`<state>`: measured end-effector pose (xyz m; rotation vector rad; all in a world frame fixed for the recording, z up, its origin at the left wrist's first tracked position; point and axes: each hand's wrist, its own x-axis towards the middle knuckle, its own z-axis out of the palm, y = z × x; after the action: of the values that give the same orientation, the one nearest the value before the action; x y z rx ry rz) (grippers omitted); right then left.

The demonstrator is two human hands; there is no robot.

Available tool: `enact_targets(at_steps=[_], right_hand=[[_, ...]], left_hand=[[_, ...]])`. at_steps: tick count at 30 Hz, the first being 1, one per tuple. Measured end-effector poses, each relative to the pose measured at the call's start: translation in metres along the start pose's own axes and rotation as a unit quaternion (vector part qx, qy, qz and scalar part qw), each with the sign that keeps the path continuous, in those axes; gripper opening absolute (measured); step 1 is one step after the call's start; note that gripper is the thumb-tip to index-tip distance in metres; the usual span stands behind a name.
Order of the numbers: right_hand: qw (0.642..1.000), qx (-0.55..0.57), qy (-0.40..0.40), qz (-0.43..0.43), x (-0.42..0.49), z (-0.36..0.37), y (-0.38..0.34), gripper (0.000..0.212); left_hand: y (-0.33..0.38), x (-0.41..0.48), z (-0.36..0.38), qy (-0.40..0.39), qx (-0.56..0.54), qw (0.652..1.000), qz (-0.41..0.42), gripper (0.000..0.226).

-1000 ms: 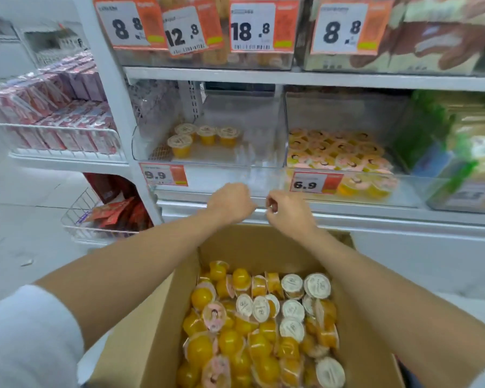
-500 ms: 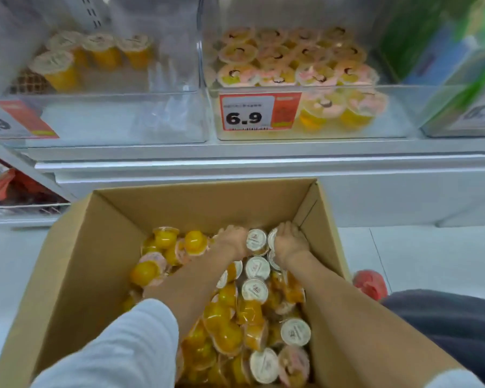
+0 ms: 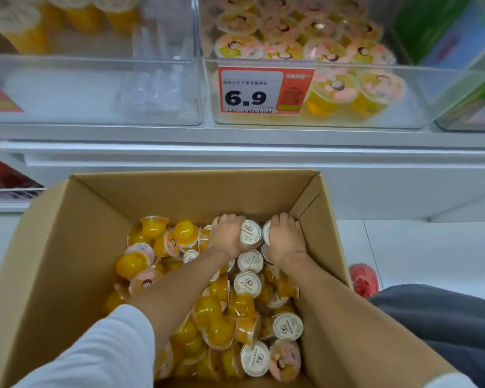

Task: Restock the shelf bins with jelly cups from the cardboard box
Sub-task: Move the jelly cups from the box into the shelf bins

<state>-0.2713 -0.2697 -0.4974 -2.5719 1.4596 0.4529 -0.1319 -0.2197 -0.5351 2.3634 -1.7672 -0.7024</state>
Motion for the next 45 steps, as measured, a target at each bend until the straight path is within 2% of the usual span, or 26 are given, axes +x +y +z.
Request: enact_targets(at_steps=[3,7,10,14,18,21,23,27,32,35,37,38,40,42,43,45], right_hand=[[0.992,0.113,0.033,-0.033,-0.012,-0.036,-0.006,0.069],[0.982,0.134,0.078,-0.109,-0.035,-0.102,-0.016,0.079],[0.967,0.164,0.133,-0.144,-0.056,-0.151,-0.031,0.079],[0.941,0.198,0.207,-0.181,-0.081,-0.216,-0.065,0.078],[0.898,0.223,0.302,-0.231,-0.082,-0.27,-0.102,0.073],[0.87,0.272,0.34,-0.231,-0.067,-0.311,-0.128,0.072],[0.863,0.311,0.336,-0.212,-0.051,-0.333,-0.147,0.073],[0.879,0.363,0.252,-0.176,-0.002,-0.355,-0.185,0.079],[0.885,0.41,0.151,-0.163,0.068,-0.348,-0.215,0.053],[0.902,0.382,0.086,-0.182,0.102,-0.344,-0.219,0.052],[0.926,0.324,0.098,-0.168,0.123,-0.34,-0.219,0.053],[0.934,0.302,0.117,-0.151,0.133,-0.337,-0.219,0.059],[0.945,0.272,0.127,-0.128,0.144,-0.332,-0.22,0.078],[0.96,0.217,0.125,-0.129,0.144,-0.331,-0.22,0.088],[0.966,0.177,0.133,-0.131,0.144,-0.331,-0.22,0.086],[0.968,0.145,0.163,-0.123,0.142,-0.333,-0.219,0.074]], left_hand=[[-0.006,-0.015,-0.044,-0.015,-0.11,0.994,0.017,0.053],[-0.009,-0.05,-0.125,0.014,-0.099,0.995,0.031,0.067],[-0.013,-0.082,-0.191,0.071,-0.087,0.993,0.042,0.077],[-0.022,-0.119,-0.271,0.172,-0.107,0.978,0.043,0.074],[-0.033,-0.135,-0.345,0.264,-0.13,0.955,0.039,0.066],[-0.049,-0.128,-0.388,0.298,-0.118,0.947,0.03,0.065],[-0.061,-0.119,-0.408,0.309,-0.116,0.944,0.003,0.067],[-0.086,-0.085,-0.429,0.29,-0.103,0.951,-0.037,0.076],[-0.132,-0.021,-0.43,0.248,-0.096,0.96,-0.085,0.09],[-0.155,0.012,-0.427,0.21,-0.088,0.969,-0.09,0.068],[-0.164,0.028,-0.426,0.163,-0.063,0.982,-0.074,0.06],[-0.167,0.032,-0.425,0.156,-0.048,0.984,-0.075,0.065],[-0.173,0.04,-0.422,0.159,0.028,0.984,-0.076,0.071],[-0.178,0.041,-0.42,0.189,0.108,0.971,-0.097,0.079],[-0.177,0.036,-0.421,0.213,0.125,0.963,-0.103,0.083],[-0.181,0.037,-0.419,0.227,0.087,0.964,-0.105,0.077]])
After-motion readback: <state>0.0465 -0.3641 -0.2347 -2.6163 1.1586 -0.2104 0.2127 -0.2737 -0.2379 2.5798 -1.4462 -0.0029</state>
